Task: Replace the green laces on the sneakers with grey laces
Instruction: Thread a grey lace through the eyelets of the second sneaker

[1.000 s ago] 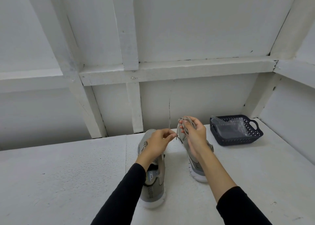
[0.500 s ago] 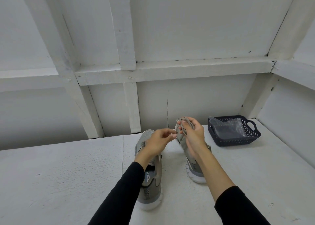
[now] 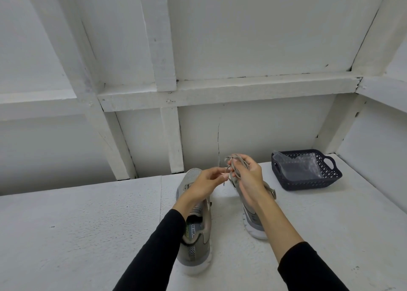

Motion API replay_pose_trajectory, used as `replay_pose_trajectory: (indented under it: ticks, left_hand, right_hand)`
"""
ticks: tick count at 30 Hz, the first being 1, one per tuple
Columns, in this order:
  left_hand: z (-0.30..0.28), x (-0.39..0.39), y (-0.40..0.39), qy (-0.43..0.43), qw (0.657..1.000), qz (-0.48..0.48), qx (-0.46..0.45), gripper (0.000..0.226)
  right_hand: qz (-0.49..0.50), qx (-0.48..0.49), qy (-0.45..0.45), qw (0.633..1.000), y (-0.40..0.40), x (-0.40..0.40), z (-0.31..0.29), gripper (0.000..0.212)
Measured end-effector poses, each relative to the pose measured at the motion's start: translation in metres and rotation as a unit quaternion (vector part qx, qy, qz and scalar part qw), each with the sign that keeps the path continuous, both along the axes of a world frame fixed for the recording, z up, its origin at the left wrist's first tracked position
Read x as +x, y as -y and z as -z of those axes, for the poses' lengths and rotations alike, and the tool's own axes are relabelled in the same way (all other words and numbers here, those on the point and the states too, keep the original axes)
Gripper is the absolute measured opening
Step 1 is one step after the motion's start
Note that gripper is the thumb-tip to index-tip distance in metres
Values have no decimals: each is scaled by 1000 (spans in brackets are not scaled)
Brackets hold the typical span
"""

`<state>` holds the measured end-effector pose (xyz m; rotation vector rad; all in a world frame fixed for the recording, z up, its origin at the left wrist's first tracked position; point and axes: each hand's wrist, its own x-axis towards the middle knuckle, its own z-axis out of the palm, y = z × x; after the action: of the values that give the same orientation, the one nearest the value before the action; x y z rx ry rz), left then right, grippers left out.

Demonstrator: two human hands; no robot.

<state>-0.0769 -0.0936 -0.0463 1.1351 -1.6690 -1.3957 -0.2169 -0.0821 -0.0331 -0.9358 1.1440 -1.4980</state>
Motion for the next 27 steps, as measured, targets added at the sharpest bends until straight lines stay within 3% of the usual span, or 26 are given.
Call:
replay_pose_trajectory:
  ticks: [2, 5, 8, 9, 11, 13, 15, 18, 23, 27]
  left_hand:
    - [-2, 1, -1, 4, 1000, 3, 5, 13]
    - [-5, 4, -2, 6, 998, -58, -9, 21]
    - [-9, 10, 2, -128, 976, -169, 48, 30]
    - [-13, 13, 4, -213, 954, -190, 85, 30]
    - [-20, 20, 10, -394, 878, -224, 151, 31]
    - [-23, 27, 16, -459, 830, -275, 159, 31]
    - [-26, 28, 19, -415, 836, -339, 118, 28]
    - [-26, 28, 21, -301, 860, -408, 54, 28]
    - [-14, 30, 17, -120, 884, -451, -40, 27]
    - [-12, 35, 17, -148, 846, -512, -16, 28]
  right_hand:
    - [-5, 0, 0, 1000, 0, 1, -1, 10]
    - [-4, 11, 14, 1000, 1, 0, 0, 10]
    - [60, 46, 51, 996, 8, -10, 1, 9]
    - [86, 52, 59, 993, 9, -15, -1, 11]
    - [140, 49, 59, 987, 12, -28, -6, 12]
    - [208, 40, -13, 977, 14, -42, -8, 15]
    - [265, 38, -125, 955, 15, -52, -6, 25]
    - [288, 66, -205, 933, 18, -64, 2, 35]
    - [249, 127, -220, 934, 16, -63, 8, 32]
    - [272, 198, -203, 920, 16, -66, 11, 40]
